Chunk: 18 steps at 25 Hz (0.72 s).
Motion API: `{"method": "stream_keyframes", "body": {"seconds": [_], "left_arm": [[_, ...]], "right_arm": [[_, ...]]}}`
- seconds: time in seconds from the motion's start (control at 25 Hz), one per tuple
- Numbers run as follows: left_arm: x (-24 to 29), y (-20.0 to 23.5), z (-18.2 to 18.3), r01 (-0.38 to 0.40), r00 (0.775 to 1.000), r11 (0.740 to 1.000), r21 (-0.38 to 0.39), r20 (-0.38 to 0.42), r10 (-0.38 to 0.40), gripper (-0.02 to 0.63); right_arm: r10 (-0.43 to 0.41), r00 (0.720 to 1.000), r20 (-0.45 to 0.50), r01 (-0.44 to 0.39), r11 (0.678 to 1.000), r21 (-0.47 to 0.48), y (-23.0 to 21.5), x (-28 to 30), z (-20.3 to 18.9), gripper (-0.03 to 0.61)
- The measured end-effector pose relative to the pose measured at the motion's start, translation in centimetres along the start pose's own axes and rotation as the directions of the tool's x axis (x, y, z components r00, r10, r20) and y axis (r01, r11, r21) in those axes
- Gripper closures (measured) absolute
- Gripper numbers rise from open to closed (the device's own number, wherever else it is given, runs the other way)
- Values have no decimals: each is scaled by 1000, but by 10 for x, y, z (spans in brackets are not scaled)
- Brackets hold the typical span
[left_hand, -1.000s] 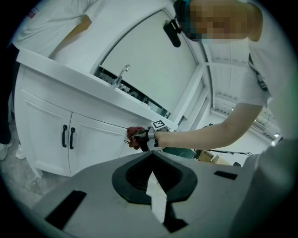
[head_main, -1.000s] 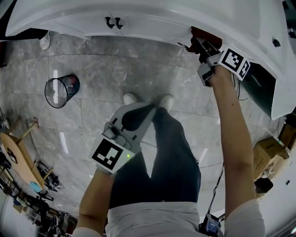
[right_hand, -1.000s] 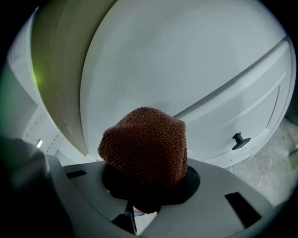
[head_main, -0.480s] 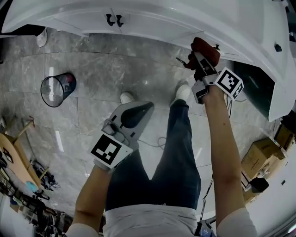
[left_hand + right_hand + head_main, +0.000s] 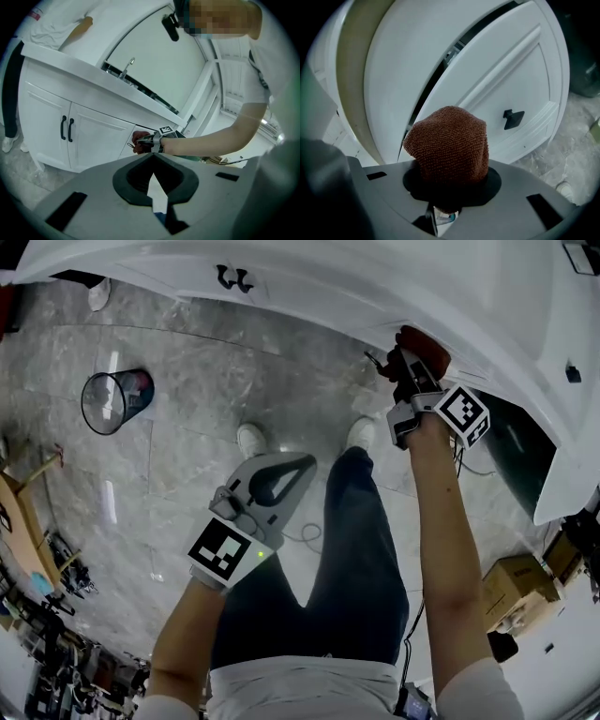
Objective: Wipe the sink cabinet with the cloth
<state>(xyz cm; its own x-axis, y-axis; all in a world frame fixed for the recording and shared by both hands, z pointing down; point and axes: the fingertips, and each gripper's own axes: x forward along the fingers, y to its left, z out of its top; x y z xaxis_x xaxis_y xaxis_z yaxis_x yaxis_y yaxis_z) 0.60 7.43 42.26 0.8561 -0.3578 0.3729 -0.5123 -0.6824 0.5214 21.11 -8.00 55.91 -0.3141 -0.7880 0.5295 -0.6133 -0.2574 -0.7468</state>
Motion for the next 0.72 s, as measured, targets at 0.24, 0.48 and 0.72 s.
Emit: {"method": "stream_keyframes", "body": {"seconds": [0.24,0.48,0.72], "left_arm": [[9,-10,7,-97,994,995,-28,52,99,603],[13,-15,3,-181,979,981,-68,86,187,603],[18,-19,-6,-244,962,965,-98,105,254,603]], "right_arm": [[23,999,-36,-23,1000,-1,-3,12,10,482],[46,996,-81,-46,999,2,-13,21,9,482],[40,992,-119,-41,999,-5,-35,36,-2,482]]}}
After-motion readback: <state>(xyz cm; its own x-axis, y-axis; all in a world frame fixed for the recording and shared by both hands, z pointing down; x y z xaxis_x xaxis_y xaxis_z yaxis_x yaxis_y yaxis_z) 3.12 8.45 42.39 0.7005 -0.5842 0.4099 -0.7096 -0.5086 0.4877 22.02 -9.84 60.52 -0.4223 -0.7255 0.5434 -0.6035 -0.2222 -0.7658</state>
